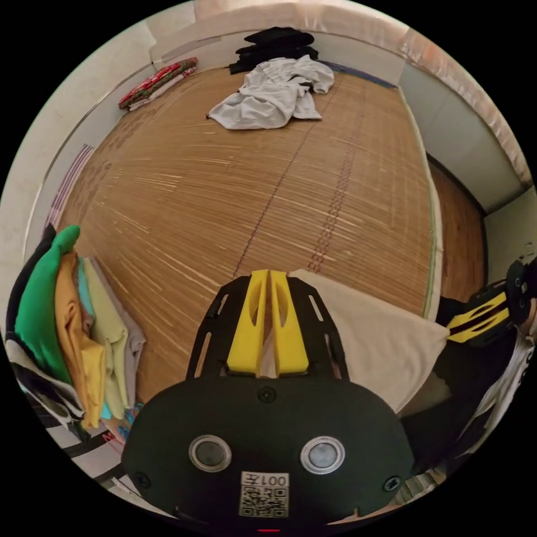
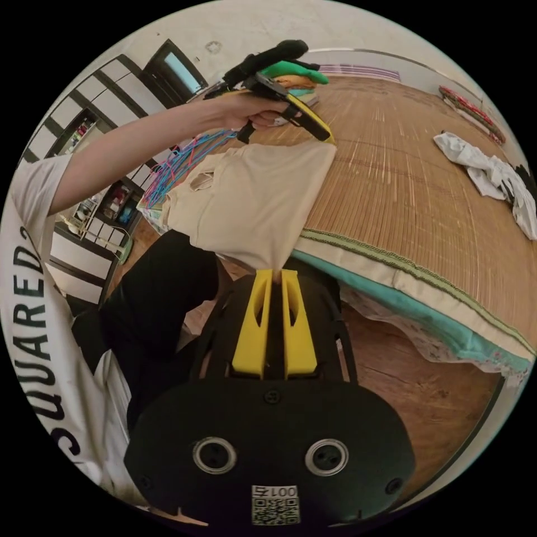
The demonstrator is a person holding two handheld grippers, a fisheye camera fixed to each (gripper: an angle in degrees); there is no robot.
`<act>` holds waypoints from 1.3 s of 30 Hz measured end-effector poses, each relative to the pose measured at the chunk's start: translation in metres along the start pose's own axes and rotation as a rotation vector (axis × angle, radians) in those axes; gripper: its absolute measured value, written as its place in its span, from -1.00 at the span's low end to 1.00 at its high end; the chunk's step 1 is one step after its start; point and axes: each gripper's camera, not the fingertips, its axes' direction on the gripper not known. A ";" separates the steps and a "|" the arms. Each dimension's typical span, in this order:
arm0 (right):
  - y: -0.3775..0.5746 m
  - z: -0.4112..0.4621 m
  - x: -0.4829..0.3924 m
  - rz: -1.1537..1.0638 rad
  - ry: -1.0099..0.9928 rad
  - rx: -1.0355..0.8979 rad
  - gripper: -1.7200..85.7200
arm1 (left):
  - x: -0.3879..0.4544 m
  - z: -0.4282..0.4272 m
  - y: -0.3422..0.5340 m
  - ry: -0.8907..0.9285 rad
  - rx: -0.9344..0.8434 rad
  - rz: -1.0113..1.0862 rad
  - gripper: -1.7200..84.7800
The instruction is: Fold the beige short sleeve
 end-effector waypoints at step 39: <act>-0.327 -0.056 -0.285 -0.420 0.142 -0.162 -0.90 | 0.162 -0.027 0.568 -0.213 0.056 -0.810 -0.98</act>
